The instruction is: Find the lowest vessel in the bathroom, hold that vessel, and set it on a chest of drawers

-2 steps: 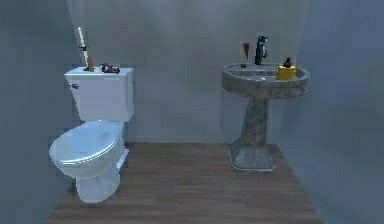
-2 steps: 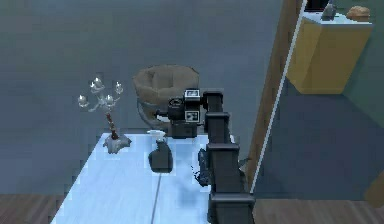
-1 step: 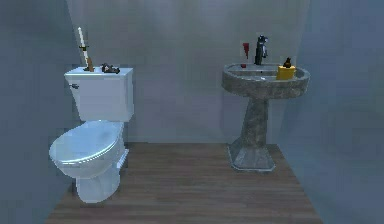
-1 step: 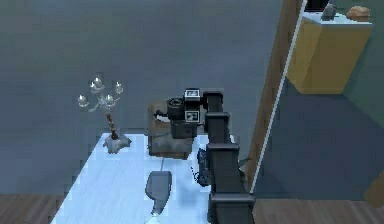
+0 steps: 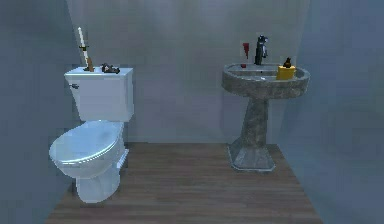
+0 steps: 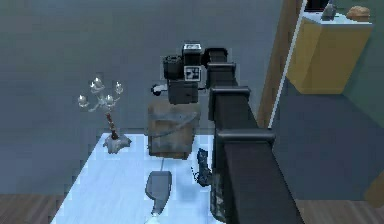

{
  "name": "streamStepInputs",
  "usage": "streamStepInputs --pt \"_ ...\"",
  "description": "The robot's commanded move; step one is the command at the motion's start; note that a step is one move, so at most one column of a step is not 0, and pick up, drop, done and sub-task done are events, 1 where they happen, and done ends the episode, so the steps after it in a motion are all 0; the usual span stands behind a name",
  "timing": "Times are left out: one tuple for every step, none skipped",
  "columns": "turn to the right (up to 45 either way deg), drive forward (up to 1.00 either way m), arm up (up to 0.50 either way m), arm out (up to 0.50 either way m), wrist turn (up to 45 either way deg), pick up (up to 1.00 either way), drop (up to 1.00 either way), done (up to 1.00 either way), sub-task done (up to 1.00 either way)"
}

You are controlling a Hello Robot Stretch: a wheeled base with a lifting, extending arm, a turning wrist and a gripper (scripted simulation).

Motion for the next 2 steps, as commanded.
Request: streamStepInputs --pt "0.0 0.0 0.0 -0.08 0.0 0.0 0.0 0.0 0.0" --pt "0.0 0.0 0.0 0.0 0.0 0.0 0.0 1.0 0.0"
